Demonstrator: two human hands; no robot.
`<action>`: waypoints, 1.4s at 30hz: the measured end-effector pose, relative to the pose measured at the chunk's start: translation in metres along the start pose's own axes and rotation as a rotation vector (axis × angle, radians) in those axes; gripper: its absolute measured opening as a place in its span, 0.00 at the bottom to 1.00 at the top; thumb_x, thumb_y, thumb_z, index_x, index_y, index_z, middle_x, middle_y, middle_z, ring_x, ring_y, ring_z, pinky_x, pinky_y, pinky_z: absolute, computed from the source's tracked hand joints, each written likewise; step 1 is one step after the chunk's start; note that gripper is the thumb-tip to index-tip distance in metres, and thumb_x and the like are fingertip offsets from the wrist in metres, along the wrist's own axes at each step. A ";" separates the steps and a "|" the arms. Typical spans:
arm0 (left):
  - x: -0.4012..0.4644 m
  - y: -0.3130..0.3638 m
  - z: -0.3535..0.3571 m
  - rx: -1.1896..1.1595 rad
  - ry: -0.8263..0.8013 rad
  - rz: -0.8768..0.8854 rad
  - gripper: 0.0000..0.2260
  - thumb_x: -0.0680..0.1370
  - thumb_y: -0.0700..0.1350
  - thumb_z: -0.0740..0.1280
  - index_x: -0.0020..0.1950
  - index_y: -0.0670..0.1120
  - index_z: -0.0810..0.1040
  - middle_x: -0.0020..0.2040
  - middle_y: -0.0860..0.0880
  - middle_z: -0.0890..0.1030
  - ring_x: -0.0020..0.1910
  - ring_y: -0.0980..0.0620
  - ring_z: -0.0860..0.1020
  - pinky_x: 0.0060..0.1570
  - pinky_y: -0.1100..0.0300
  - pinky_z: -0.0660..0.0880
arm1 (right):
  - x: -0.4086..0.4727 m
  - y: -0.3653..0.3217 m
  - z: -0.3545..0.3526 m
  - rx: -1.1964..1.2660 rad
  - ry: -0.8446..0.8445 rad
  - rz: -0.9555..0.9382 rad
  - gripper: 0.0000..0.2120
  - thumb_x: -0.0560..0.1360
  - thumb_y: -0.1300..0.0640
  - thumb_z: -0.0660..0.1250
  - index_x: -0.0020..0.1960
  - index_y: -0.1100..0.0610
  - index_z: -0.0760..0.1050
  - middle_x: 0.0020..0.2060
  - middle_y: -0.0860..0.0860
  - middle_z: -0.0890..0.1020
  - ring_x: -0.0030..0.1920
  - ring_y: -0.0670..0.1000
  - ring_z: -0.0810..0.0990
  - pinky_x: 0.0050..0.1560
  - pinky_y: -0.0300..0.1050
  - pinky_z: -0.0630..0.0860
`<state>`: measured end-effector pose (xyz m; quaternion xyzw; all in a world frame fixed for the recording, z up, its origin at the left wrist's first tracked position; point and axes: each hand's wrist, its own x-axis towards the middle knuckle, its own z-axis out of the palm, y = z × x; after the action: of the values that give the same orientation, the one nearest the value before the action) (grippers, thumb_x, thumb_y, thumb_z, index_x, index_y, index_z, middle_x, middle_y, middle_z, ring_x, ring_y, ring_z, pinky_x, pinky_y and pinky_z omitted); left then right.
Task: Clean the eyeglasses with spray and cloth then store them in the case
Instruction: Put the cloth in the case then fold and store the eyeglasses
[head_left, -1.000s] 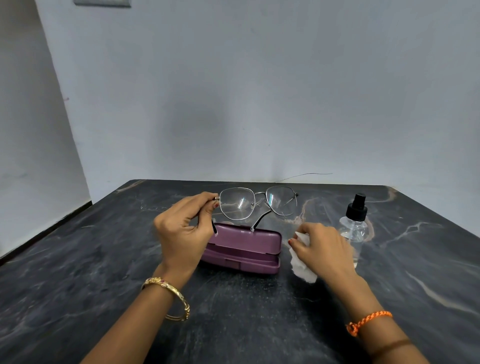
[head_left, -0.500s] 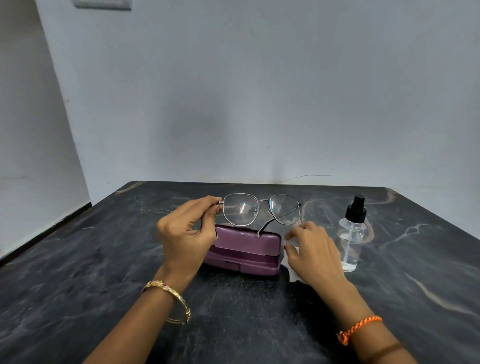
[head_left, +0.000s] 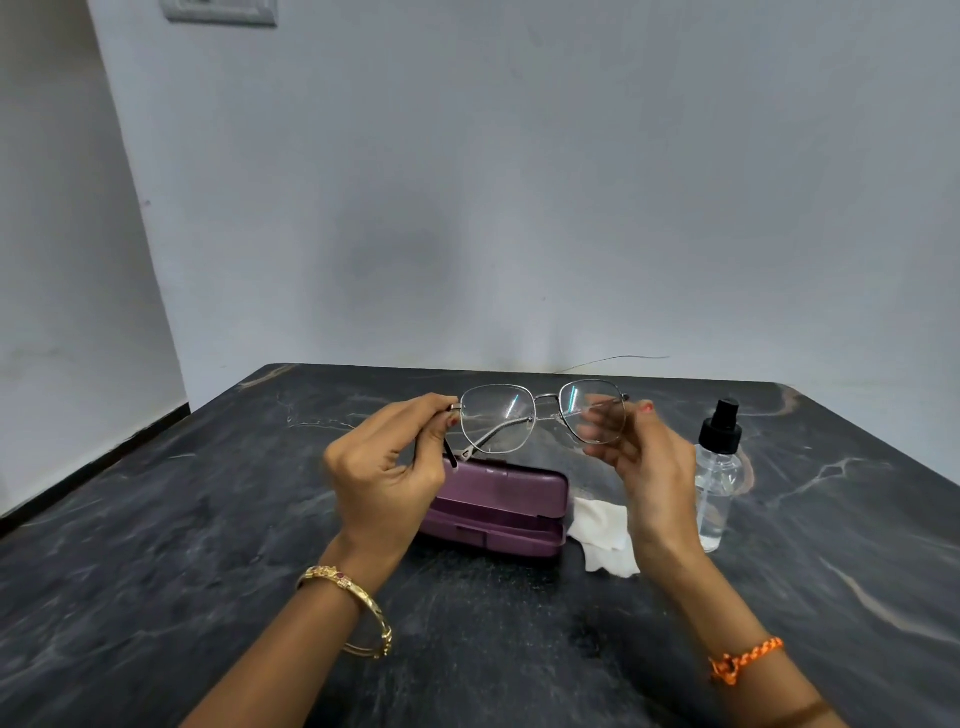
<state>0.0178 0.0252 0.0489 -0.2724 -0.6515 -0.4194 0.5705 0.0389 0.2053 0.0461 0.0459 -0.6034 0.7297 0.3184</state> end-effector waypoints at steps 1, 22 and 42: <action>0.000 0.000 0.000 -0.004 -0.002 0.002 0.06 0.67 0.29 0.70 0.42 0.34 0.82 0.40 0.49 0.79 0.40 0.58 0.78 0.43 0.76 0.74 | 0.000 -0.001 0.000 0.044 0.001 0.016 0.19 0.80 0.54 0.52 0.40 0.55 0.79 0.32 0.48 0.84 0.35 0.45 0.81 0.36 0.34 0.78; -0.003 -0.003 0.006 -0.191 -0.008 -0.080 0.11 0.68 0.29 0.69 0.49 0.38 0.79 0.42 0.49 0.80 0.41 0.58 0.80 0.43 0.72 0.77 | 0.005 0.007 -0.007 0.175 -0.129 0.321 0.15 0.78 0.50 0.56 0.42 0.53 0.80 0.33 0.46 0.85 0.35 0.42 0.82 0.37 0.38 0.74; -0.001 -0.017 0.006 -0.803 -0.019 -0.966 0.07 0.64 0.38 0.70 0.41 0.42 0.82 0.33 0.48 0.85 0.36 0.52 0.83 0.34 0.64 0.79 | -0.001 0.011 -0.001 0.348 -0.091 0.509 0.09 0.76 0.60 0.62 0.42 0.62 0.79 0.29 0.52 0.85 0.31 0.44 0.83 0.30 0.35 0.79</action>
<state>0.0006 0.0223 0.0438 -0.1442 -0.4976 -0.8394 0.1641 0.0341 0.2048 0.0359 -0.0201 -0.4750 0.8756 0.0854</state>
